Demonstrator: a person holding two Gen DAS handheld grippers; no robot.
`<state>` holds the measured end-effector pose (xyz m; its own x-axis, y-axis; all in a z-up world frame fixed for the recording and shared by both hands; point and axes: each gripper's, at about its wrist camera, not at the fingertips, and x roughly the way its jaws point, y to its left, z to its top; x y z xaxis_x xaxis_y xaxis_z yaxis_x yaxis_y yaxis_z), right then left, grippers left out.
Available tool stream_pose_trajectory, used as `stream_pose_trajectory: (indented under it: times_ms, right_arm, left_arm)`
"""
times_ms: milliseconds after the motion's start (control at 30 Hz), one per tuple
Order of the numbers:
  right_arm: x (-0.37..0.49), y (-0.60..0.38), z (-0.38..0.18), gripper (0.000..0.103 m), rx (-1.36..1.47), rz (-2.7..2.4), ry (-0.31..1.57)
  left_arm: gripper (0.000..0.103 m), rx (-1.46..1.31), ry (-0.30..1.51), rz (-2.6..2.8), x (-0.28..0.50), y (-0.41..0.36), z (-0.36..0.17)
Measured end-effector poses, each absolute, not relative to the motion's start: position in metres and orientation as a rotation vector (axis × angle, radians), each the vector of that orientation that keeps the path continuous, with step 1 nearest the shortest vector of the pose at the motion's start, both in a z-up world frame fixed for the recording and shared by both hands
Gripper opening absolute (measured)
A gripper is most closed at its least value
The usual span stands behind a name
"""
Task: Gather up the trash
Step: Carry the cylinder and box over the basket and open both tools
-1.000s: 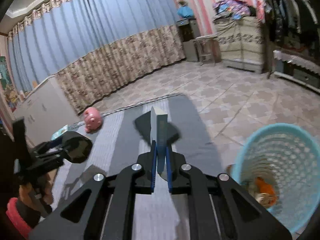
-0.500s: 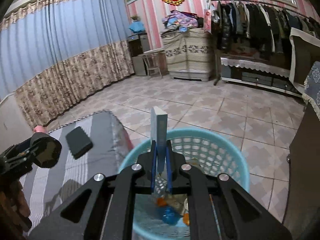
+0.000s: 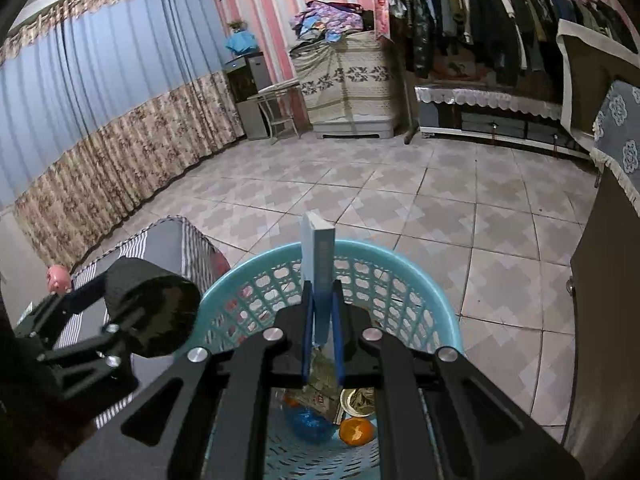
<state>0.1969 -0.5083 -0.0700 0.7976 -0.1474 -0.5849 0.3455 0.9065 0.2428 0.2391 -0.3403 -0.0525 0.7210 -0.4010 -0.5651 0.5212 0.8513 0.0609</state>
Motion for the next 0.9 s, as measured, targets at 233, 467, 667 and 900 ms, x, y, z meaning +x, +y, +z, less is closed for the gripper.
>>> stream_pose_trajectory:
  times_ms: [233,467,667,900]
  right_arm:
    - [0.188,-0.520,-0.074,0.009,0.406,-0.280,0.574]
    - [0.189,-0.514,-0.072,0.009,0.395,-0.269,0.575]
    - [0.197,-0.502,-0.071,0.009,0.369,-0.240,0.581]
    - [0.204,-0.492,-0.076,0.032,0.379,-0.240,0.589]
  left_arm:
    - [0.090,0.253,0.582,-0.550,0.240,-0.362,-0.054]
    - [0.096,0.231,0.565,-0.477,0.237,-0.333,-0.041]
    - [0.097,0.197,0.524,-0.389,0.229,-0.287,-0.027]
    - [0.097,0.125,0.536,-0.320,0.230,-0.240,-0.018]
